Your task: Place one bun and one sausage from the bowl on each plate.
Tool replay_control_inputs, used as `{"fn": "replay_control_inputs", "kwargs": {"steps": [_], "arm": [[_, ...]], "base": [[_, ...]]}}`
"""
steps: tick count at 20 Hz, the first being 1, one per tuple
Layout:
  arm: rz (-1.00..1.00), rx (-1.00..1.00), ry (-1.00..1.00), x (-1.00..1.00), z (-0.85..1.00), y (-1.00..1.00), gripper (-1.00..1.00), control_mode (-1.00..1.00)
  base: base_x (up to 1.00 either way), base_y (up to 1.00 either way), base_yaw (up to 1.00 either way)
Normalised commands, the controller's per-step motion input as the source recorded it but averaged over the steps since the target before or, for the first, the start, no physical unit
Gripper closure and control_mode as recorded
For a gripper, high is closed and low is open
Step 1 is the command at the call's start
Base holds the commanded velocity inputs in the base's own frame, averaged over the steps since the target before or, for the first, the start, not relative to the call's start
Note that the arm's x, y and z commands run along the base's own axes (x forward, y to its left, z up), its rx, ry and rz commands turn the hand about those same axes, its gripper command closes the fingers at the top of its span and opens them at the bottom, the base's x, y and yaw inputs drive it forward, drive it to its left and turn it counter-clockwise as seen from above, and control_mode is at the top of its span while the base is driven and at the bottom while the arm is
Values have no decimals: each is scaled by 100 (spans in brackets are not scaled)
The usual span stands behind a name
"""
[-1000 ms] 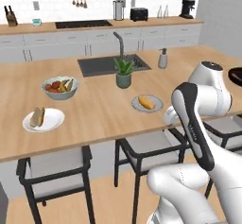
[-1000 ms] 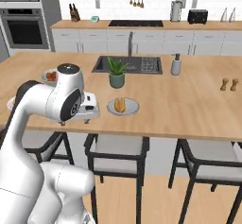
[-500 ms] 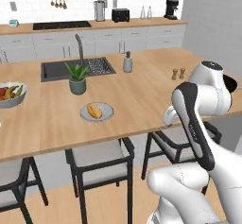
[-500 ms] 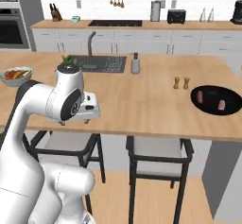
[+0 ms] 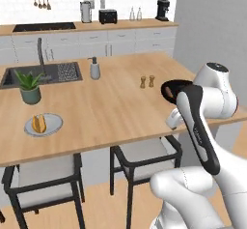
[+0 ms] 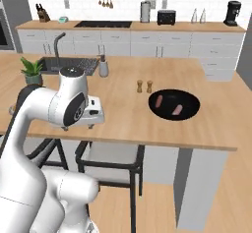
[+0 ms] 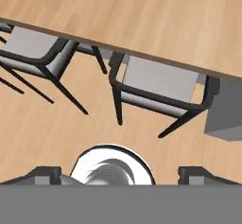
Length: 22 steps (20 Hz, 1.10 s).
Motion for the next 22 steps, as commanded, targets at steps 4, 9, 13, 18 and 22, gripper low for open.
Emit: {"fn": "replay_control_inputs", "kwargs": {"steps": [4, 9, 13, 18, 22], "arm": [[0, 0, 0, 0, 0, 0, -100, 100], [0, 0, 0, 0, 0, 0, -100, 100], [0, 0, 0, 0, 0, 0, -100, 100], [0, 0, 0, 0, 0, 0, -100, 100], [0, 0, 0, 0, 0, 0, -100, 100]], "base": [[43, -76, 23], [35, -91, 18], [45, -82, 14], [51, -54, 0], [30, -15, 0]]}}
